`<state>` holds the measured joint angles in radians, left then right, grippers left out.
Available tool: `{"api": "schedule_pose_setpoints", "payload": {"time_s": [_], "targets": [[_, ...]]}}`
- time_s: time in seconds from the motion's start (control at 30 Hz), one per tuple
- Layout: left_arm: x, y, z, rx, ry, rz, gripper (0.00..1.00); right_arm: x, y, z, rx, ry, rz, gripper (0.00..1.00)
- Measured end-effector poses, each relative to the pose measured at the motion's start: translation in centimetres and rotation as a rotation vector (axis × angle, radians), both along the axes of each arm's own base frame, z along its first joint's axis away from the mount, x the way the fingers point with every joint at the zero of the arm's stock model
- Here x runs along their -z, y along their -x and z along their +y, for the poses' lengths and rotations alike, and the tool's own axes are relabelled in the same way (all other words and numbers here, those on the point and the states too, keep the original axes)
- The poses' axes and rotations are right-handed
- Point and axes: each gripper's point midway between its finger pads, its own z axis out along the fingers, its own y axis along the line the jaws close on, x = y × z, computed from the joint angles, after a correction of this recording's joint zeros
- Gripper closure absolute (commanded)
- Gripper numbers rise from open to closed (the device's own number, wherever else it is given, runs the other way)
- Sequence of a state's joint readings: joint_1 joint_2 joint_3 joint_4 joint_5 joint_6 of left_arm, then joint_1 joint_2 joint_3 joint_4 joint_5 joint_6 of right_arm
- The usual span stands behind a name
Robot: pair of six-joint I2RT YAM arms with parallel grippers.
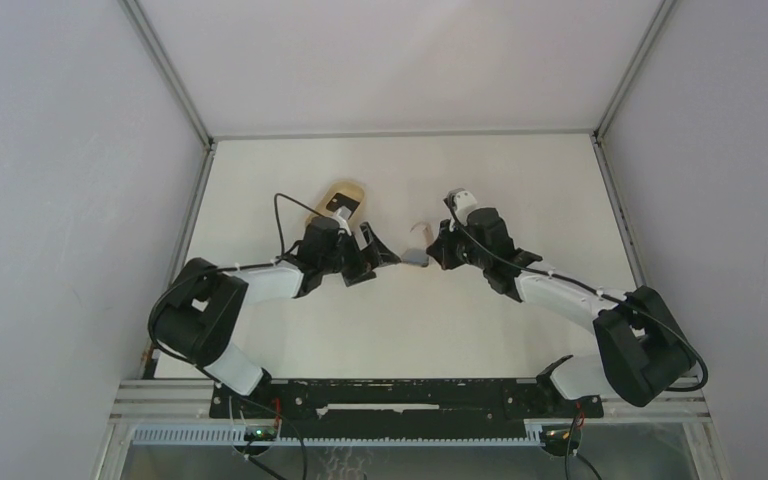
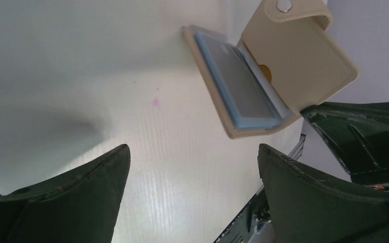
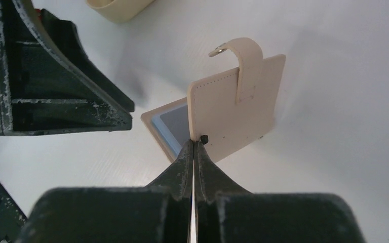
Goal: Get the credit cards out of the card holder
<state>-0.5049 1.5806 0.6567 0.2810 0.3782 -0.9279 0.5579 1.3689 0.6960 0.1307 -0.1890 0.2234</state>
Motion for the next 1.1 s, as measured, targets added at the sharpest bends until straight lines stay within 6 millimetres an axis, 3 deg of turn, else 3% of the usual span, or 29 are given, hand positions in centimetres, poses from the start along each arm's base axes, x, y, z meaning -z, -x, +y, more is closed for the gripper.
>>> {"api": "schedule_pose_setpoints", "payload": {"time_s": [0.27,0.53,0.63,0.8,0.97,1.1], "targets": [[-1.1,-0.6,-1.7,-0.011,0.089,0.015,0.03,1.2,1.2,0.3,-0.037,-0.05,0.015,1.0],[-2.1,-0.4,-4.4,-0.05,0.228,0.072,0.22,1.2,1.2,0.5,-0.038,-0.07,-0.002,1.0],[-1.3,0.3,-4.3,-0.11,0.297,0.139,0.29,1.1,1.2,0.4,-0.034,-0.075,-0.013,1.0],[2.3,1.4,-3.4,-0.245,0.376,0.29,0.38,1.2,1.4,0.2,-0.03,-0.083,-0.014,1.0],[1.8,1.5,-3.6,-0.319,0.476,0.308,0.45,1.2,1.4,0.1,-0.024,-0.091,-0.015,1.0],[1.7,1.3,-3.0,-0.372,0.505,0.307,0.57,1.1,1.2,-0.1,-0.02,-0.094,-0.018,1.0]]}}
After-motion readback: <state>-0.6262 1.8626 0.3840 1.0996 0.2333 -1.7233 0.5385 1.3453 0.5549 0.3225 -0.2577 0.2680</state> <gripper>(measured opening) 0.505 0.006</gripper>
